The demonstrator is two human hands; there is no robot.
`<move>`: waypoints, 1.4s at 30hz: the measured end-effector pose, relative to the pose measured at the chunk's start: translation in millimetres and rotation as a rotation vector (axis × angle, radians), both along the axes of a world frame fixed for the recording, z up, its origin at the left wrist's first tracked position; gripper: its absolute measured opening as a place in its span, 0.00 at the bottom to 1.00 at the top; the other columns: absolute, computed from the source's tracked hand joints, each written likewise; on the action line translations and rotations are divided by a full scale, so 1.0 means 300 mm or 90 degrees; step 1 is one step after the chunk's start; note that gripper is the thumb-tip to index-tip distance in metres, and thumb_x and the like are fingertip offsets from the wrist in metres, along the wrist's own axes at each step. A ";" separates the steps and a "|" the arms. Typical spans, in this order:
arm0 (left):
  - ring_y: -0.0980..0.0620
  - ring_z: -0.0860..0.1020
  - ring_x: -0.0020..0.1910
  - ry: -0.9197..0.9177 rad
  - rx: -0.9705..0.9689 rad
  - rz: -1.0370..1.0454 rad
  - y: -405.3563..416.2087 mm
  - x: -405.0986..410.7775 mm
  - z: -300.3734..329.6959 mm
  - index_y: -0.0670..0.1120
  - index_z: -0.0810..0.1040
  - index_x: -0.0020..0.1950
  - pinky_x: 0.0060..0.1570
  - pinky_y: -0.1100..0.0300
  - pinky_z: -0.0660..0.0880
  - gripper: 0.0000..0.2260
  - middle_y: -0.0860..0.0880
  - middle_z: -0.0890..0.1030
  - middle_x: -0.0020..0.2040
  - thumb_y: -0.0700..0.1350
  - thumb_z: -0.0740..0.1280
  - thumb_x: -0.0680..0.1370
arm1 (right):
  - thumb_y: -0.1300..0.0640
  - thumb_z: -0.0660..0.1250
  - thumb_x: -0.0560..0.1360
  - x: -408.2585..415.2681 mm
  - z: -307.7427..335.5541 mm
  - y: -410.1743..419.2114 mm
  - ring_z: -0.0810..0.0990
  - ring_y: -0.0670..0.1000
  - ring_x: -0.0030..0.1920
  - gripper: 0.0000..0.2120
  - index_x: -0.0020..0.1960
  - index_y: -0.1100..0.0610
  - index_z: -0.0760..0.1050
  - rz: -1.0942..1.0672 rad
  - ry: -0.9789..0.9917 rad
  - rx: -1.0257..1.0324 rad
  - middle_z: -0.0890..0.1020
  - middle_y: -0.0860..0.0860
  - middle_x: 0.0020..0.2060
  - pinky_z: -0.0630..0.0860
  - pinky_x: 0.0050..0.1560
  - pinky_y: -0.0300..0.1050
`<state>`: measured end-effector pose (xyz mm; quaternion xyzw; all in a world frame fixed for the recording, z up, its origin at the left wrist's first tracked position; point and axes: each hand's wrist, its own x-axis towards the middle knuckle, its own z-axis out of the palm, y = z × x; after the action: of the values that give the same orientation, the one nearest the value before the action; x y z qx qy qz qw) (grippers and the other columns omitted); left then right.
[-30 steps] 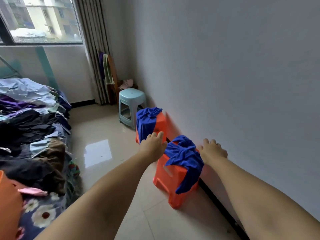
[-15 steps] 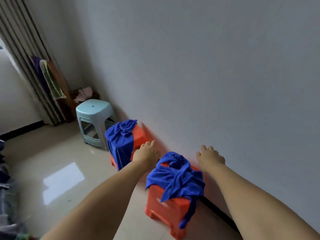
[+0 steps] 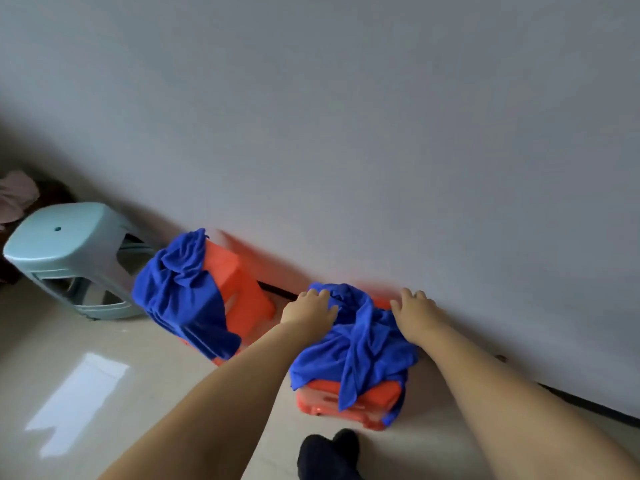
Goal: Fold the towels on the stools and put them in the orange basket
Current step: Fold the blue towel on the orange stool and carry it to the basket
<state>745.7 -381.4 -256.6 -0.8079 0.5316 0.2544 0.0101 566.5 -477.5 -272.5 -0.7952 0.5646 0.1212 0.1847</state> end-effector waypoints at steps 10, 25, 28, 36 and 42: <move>0.42 0.77 0.58 0.244 0.151 0.155 -0.220 0.103 -0.398 0.40 0.77 0.58 0.56 0.55 0.72 0.15 0.40 0.80 0.58 0.46 0.56 0.81 | 0.46 0.48 0.81 0.129 -0.332 -0.211 0.71 0.60 0.63 0.21 0.67 0.57 0.65 -0.031 0.035 0.117 0.70 0.58 0.64 0.71 0.58 0.54; 0.42 0.76 0.60 0.366 0.236 0.466 -0.429 0.132 -0.970 0.37 0.73 0.64 0.54 0.55 0.71 0.18 0.40 0.78 0.60 0.47 0.63 0.79 | 0.53 0.60 0.77 0.332 -0.878 -0.259 0.71 0.59 0.62 0.15 0.61 0.59 0.70 -0.198 0.059 0.134 0.76 0.56 0.59 0.67 0.61 0.56; 0.45 0.75 0.52 0.458 0.197 0.554 -0.435 0.150 -0.975 0.37 0.74 0.64 0.52 0.55 0.72 0.16 0.43 0.77 0.53 0.41 0.62 0.78 | 0.60 0.57 0.75 0.315 -0.844 -0.258 0.74 0.61 0.52 0.03 0.44 0.56 0.68 -0.215 0.003 0.138 0.78 0.56 0.48 0.67 0.54 0.52; 0.45 0.79 0.46 0.882 -0.024 0.896 -0.360 0.186 -0.718 0.39 0.71 0.65 0.40 0.57 0.79 0.16 0.38 0.78 0.56 0.42 0.58 0.79 | 0.65 0.57 0.74 0.211 -0.586 -0.273 0.68 0.52 0.34 0.08 0.42 0.57 0.73 -0.661 -0.418 0.324 0.72 0.56 0.35 0.62 0.32 0.41; 0.45 0.82 0.45 1.099 -0.034 0.804 -0.332 0.259 -0.329 0.38 0.76 0.52 0.47 0.55 0.75 0.16 0.40 0.84 0.43 0.45 0.52 0.81 | 0.65 0.55 0.67 0.172 -0.240 -0.217 0.67 0.53 0.34 0.07 0.34 0.56 0.68 -0.750 -0.606 0.424 0.68 0.53 0.31 0.64 0.31 0.42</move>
<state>823.5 -481.0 -355.4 -0.4831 -0.1503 0.6874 -0.5210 618.0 -542.6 -344.6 -0.2392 0.6846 -0.1841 0.6635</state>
